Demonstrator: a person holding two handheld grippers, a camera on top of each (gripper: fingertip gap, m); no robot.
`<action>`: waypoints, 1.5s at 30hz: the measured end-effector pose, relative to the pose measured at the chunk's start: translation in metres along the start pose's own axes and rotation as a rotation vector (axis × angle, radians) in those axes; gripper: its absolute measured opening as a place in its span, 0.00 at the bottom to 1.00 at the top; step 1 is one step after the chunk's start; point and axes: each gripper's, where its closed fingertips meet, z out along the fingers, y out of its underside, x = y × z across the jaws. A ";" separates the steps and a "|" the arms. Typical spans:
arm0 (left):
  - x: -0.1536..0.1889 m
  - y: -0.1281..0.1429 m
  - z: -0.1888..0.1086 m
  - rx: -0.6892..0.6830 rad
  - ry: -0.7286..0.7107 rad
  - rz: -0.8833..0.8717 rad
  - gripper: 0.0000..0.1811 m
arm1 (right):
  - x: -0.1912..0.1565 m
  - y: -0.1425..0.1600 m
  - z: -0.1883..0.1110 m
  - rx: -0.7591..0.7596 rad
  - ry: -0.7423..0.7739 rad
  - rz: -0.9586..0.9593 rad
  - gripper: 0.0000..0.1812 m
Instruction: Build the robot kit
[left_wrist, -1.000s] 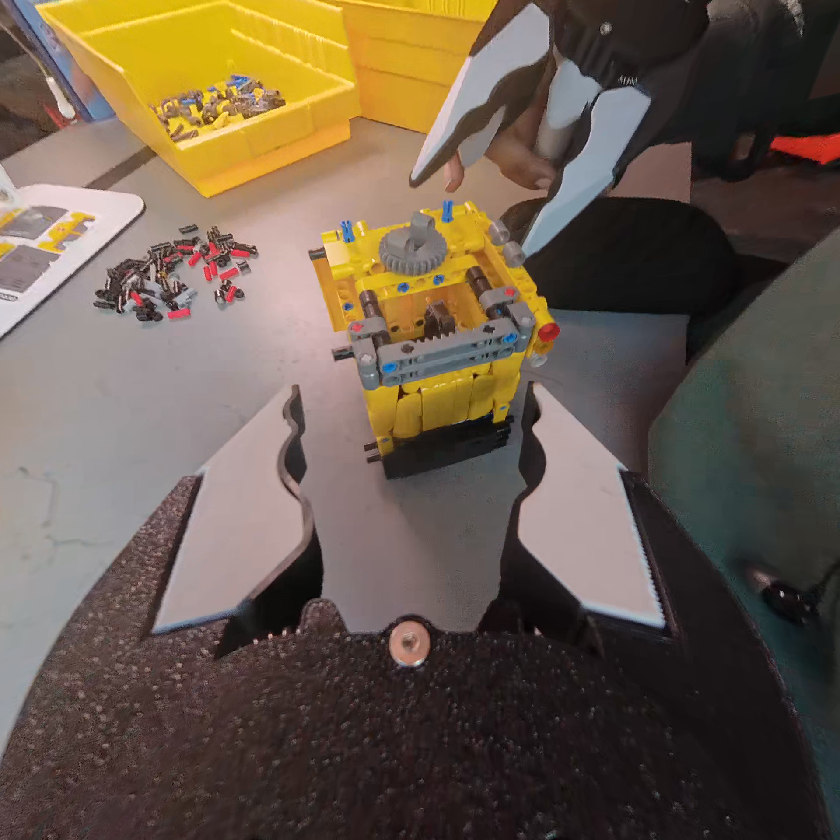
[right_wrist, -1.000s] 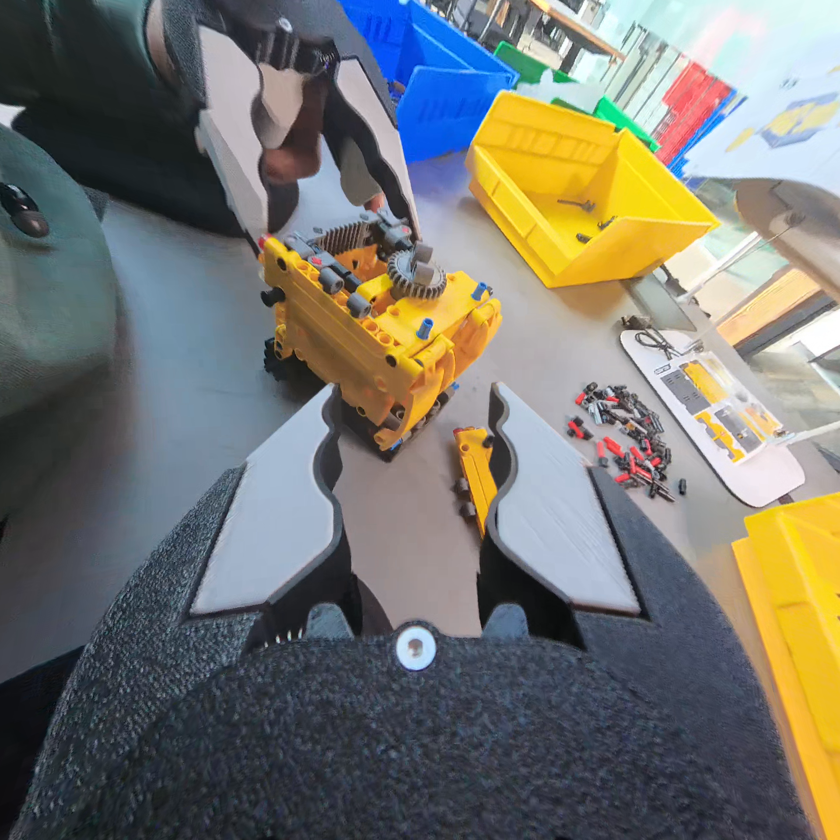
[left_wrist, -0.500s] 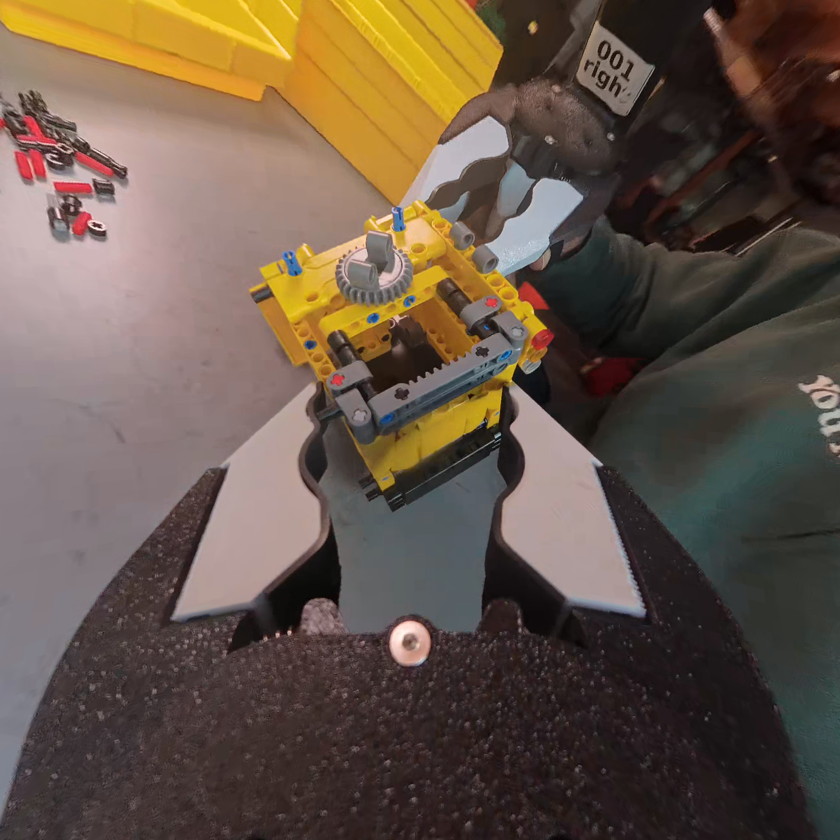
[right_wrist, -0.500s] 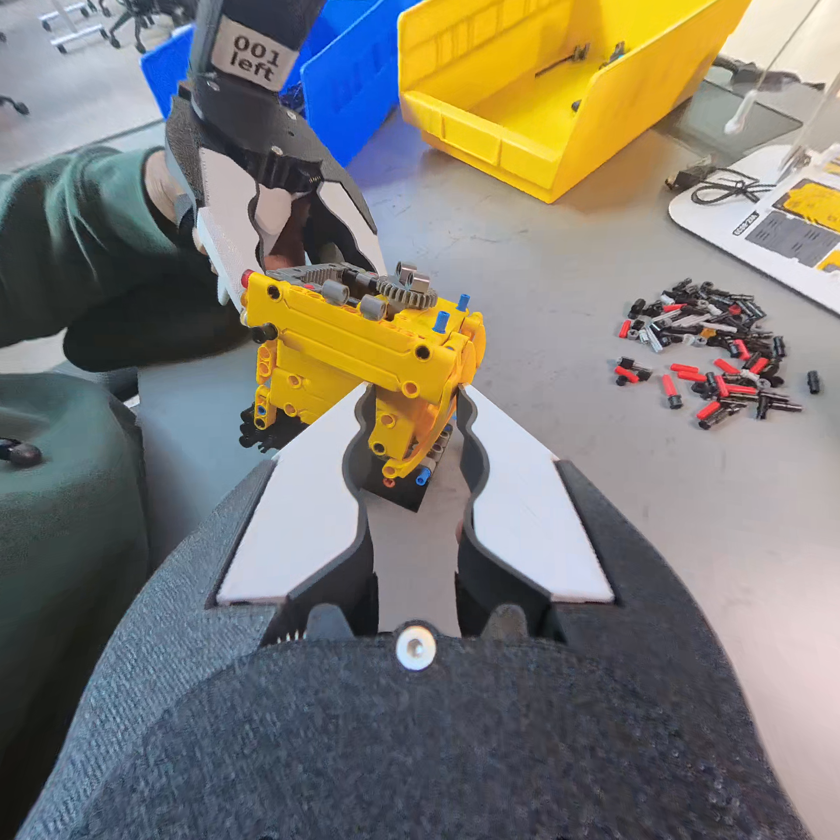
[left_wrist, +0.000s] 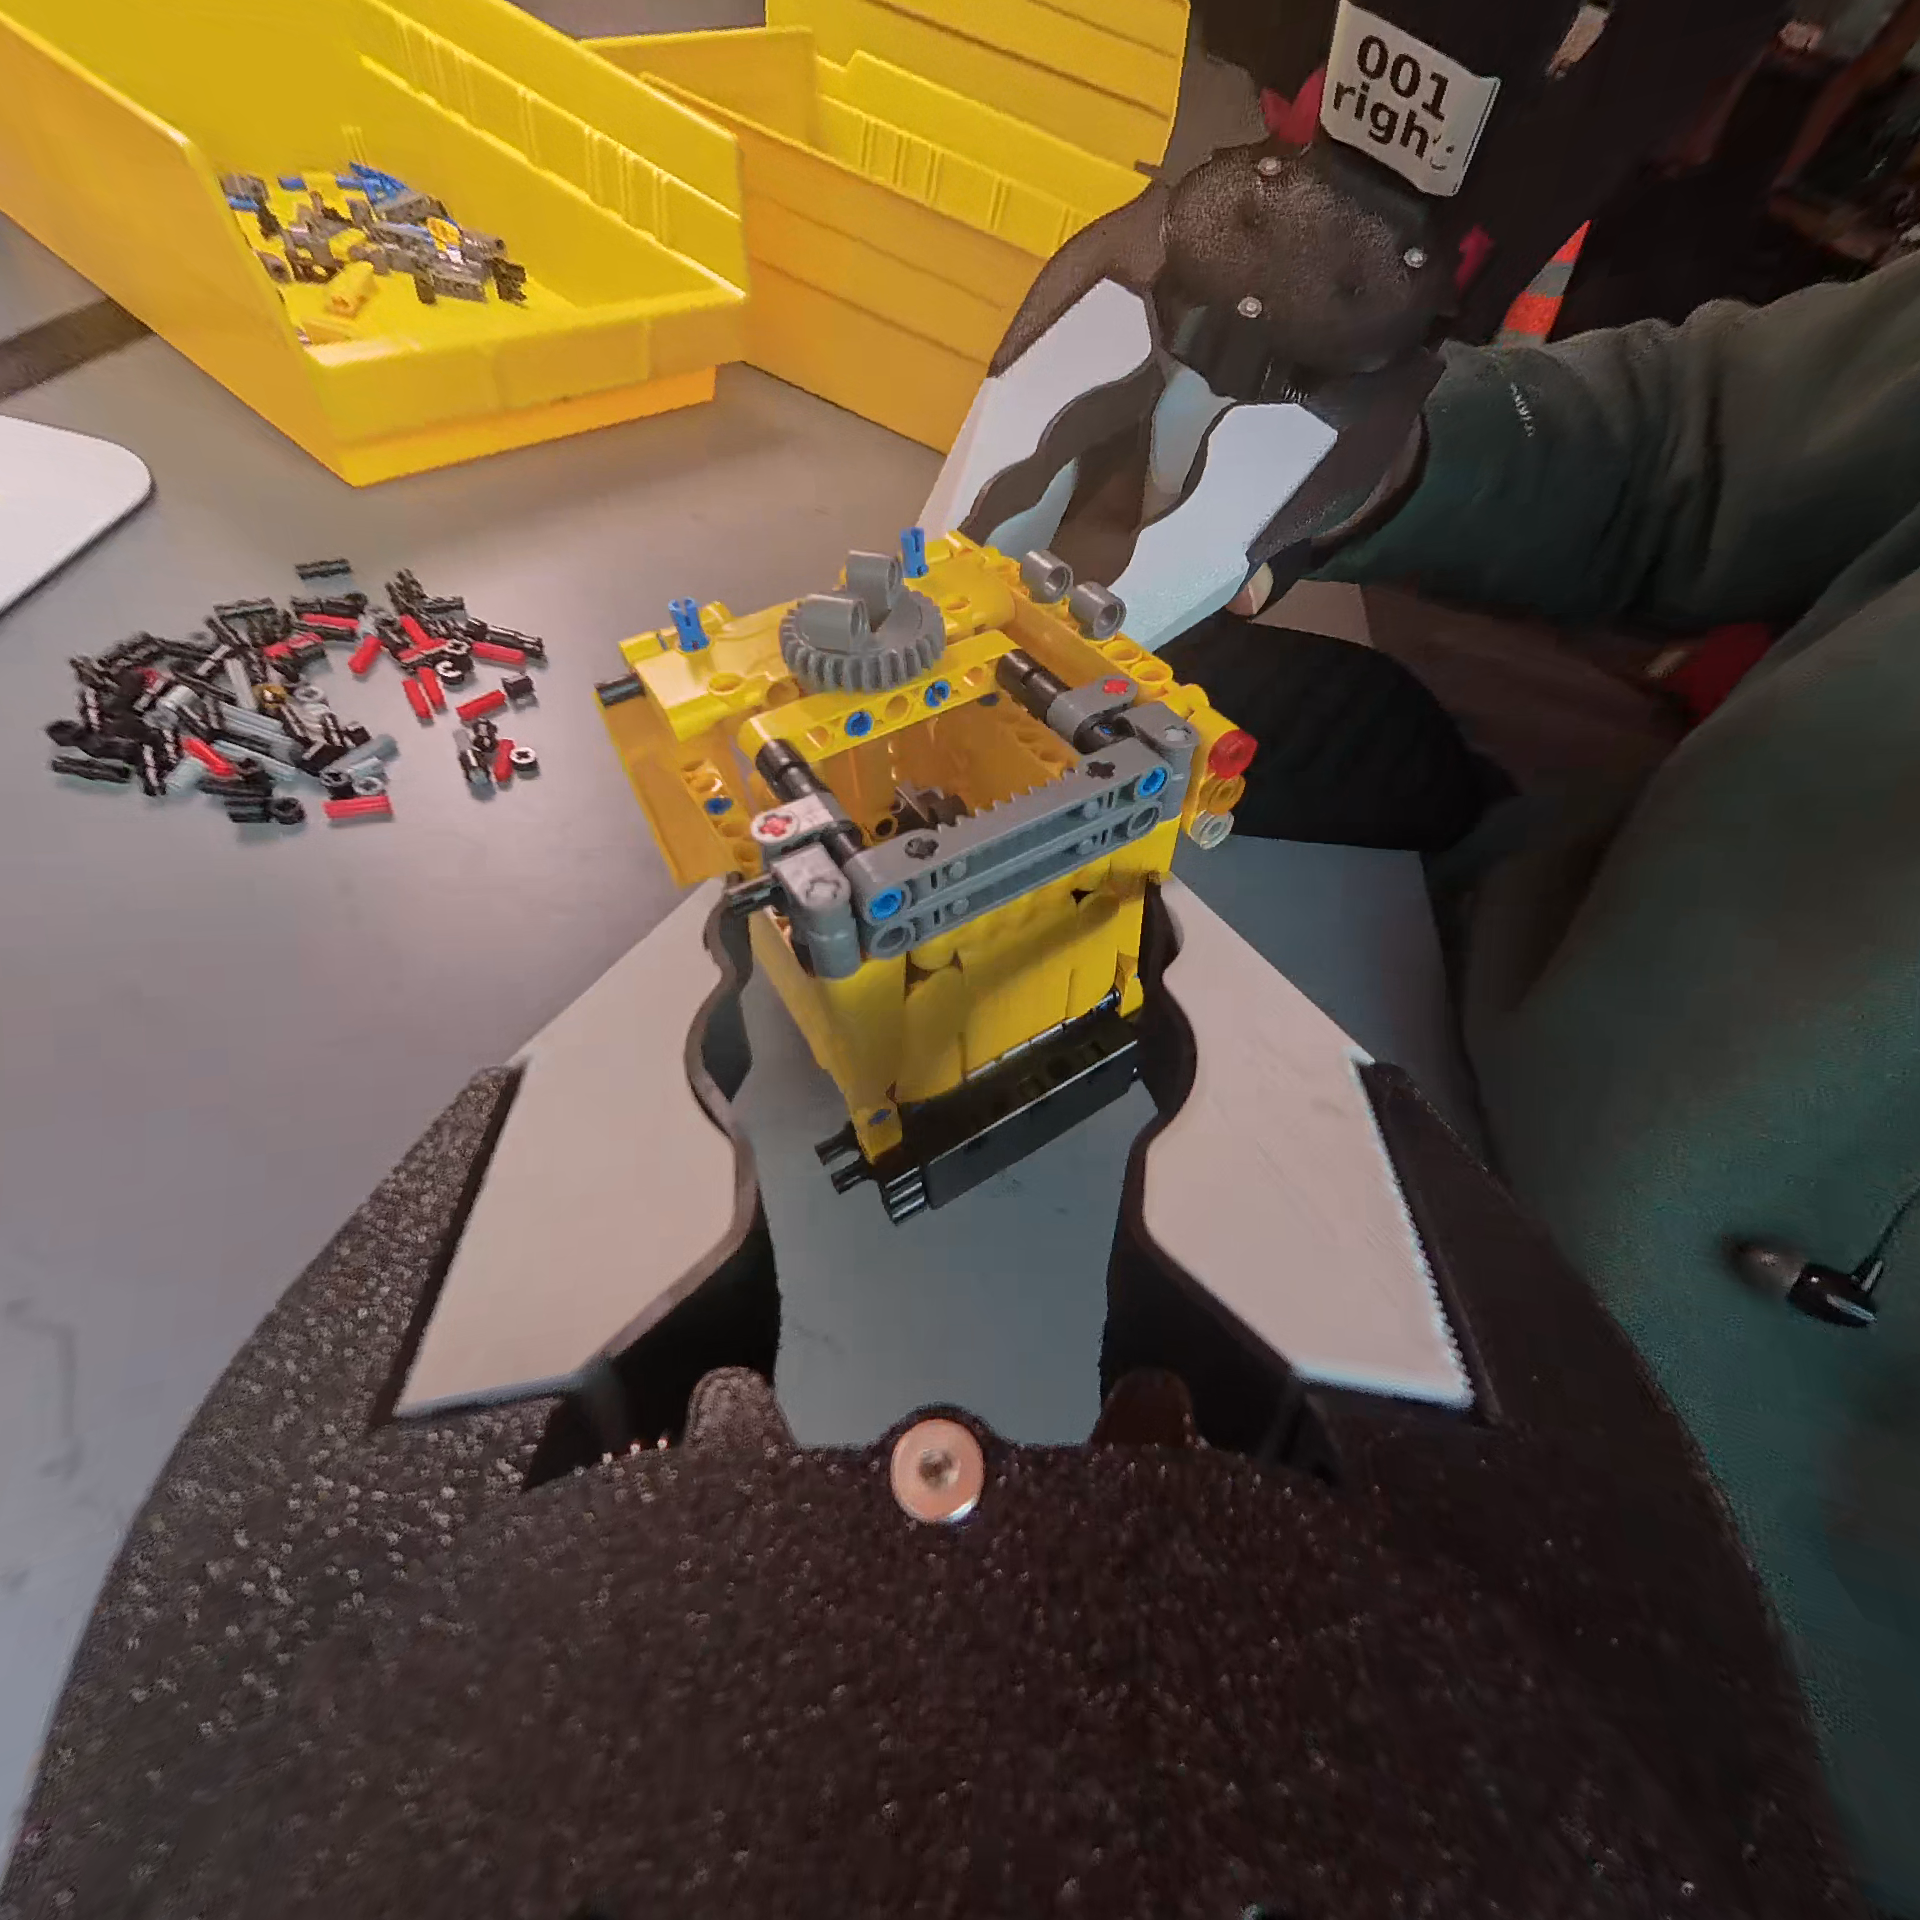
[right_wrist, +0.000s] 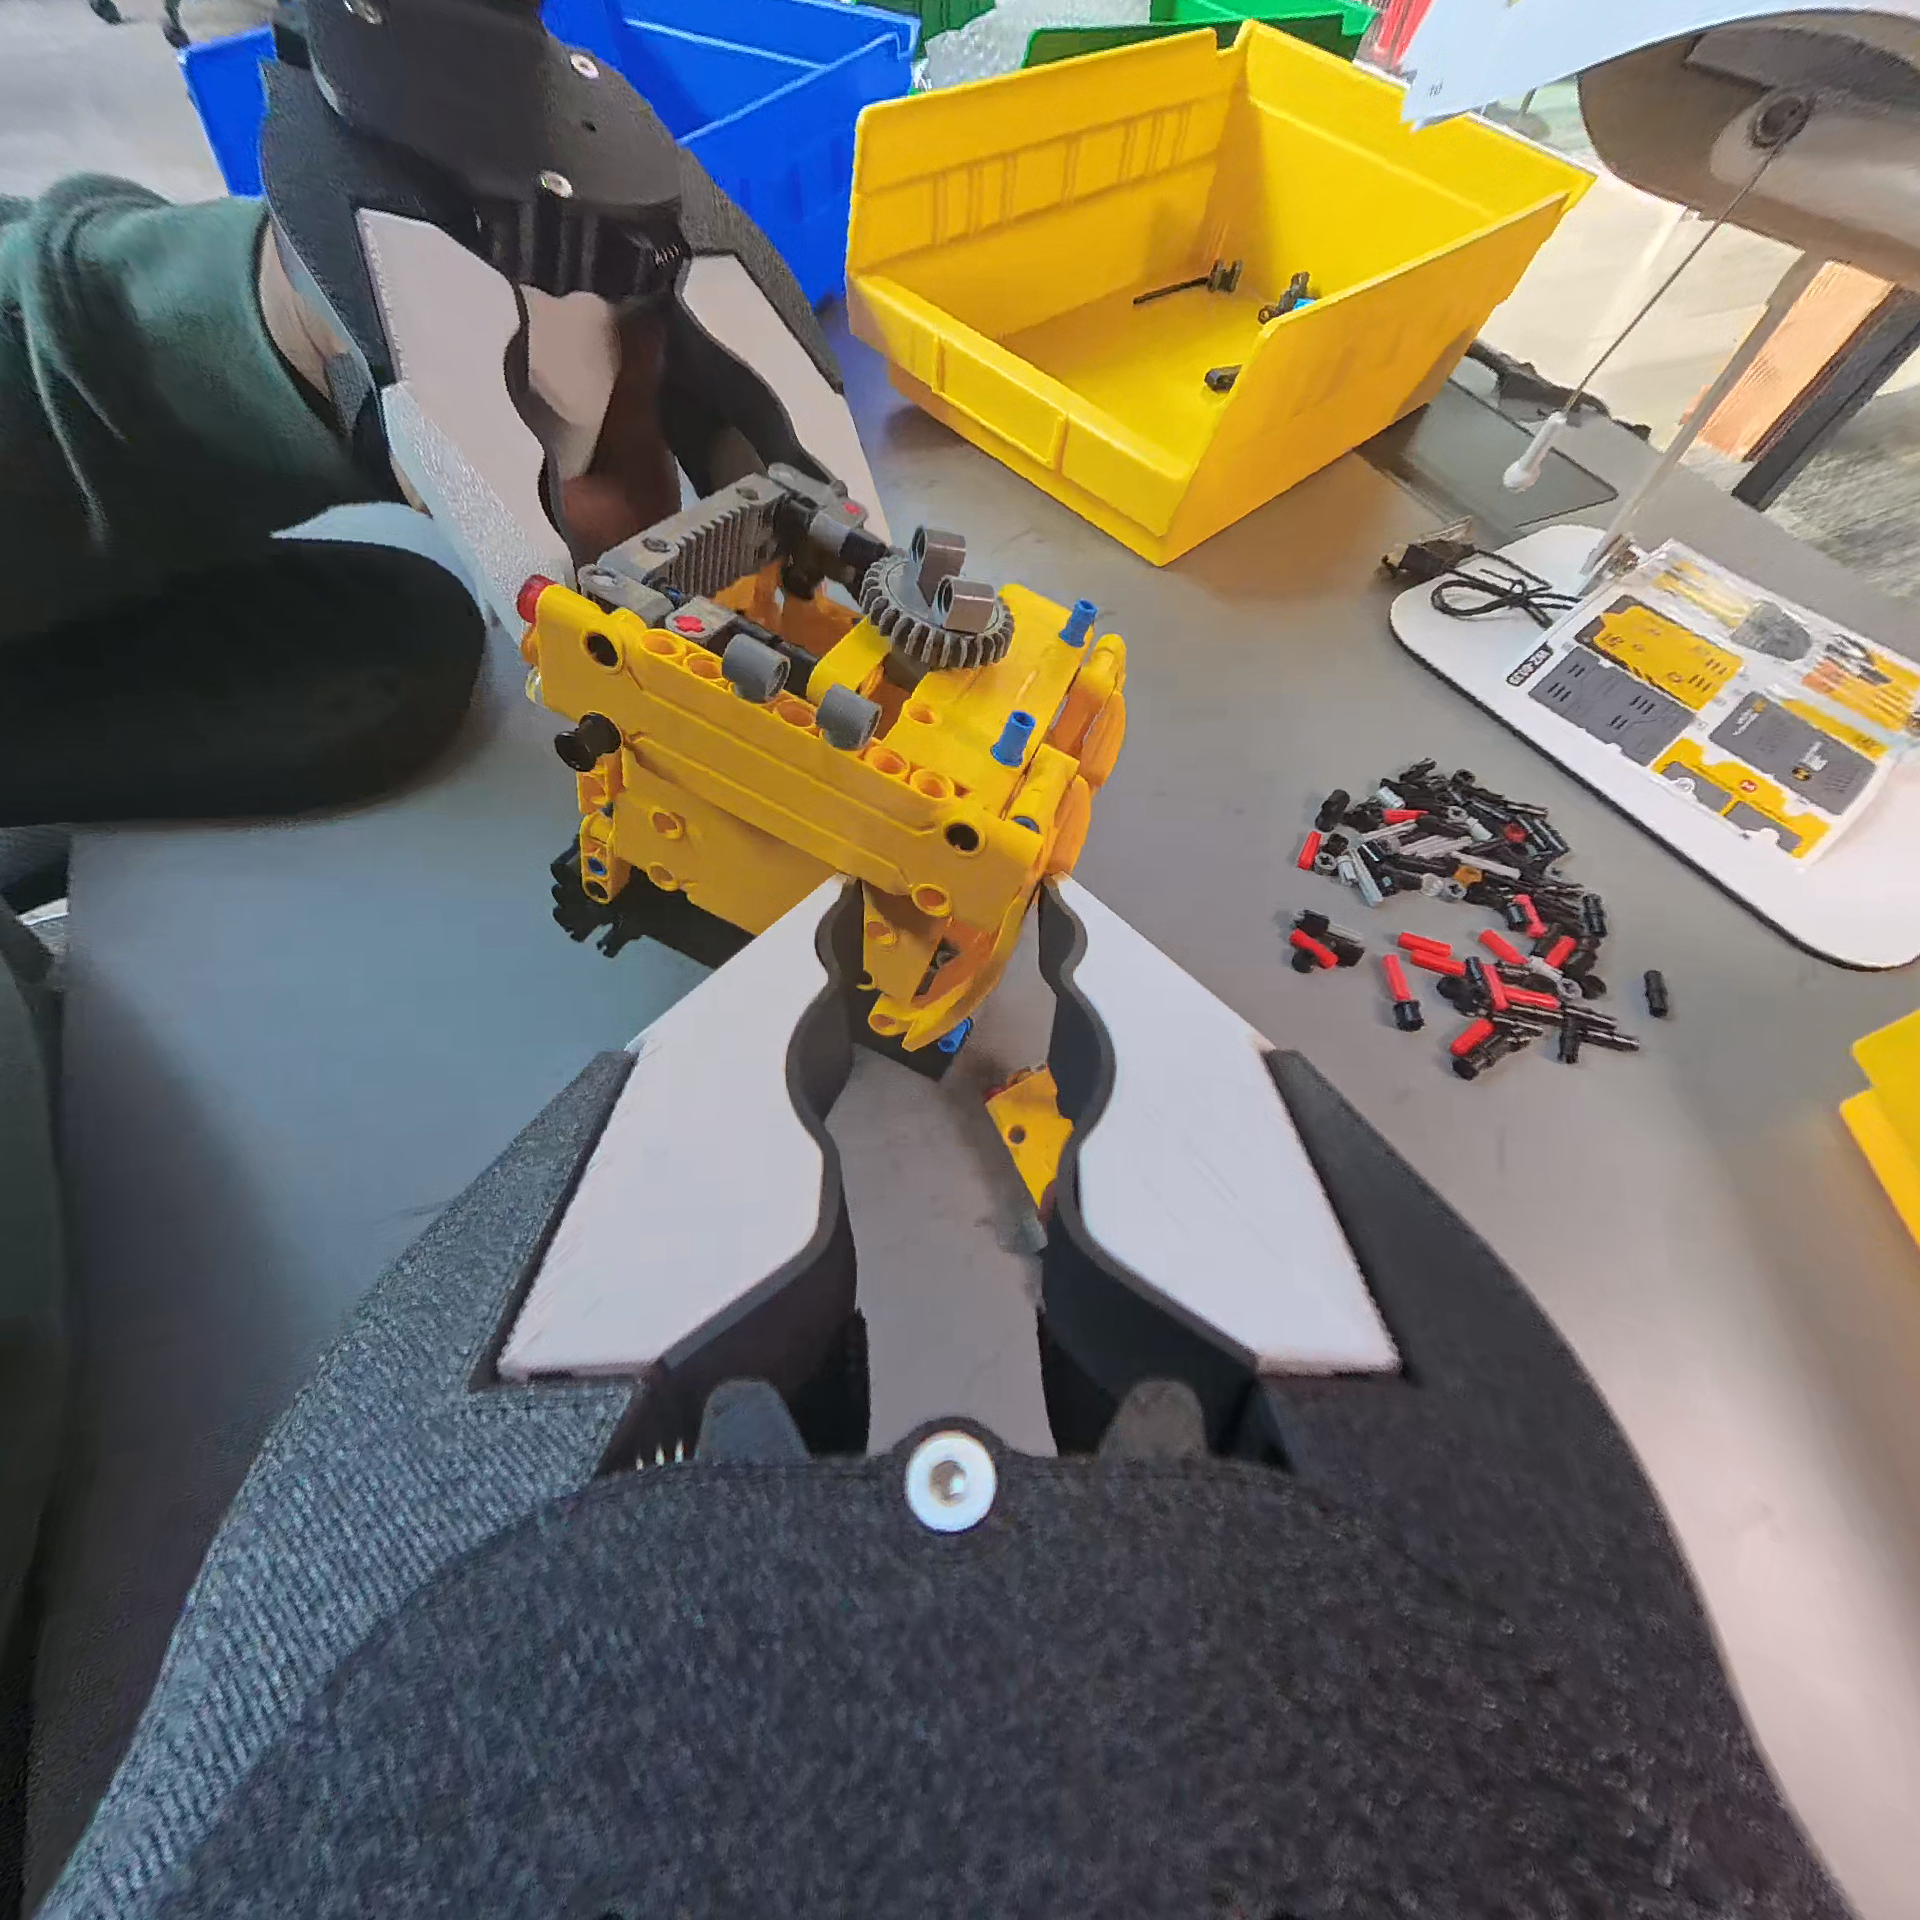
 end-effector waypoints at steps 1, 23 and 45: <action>-0.002 -0.002 -0.003 0.002 -0.011 0.027 0.41 | 0.000 0.000 0.003 0.006 0.001 0.001 0.18; -0.039 0.019 -0.006 -0.006 -0.154 0.182 0.38 | 0.018 0.010 0.031 0.067 0.136 -0.154 0.18; -0.035 0.008 -0.013 0.102 -0.247 0.176 0.47 | 0.022 0.015 0.033 0.096 0.104 -0.079 0.15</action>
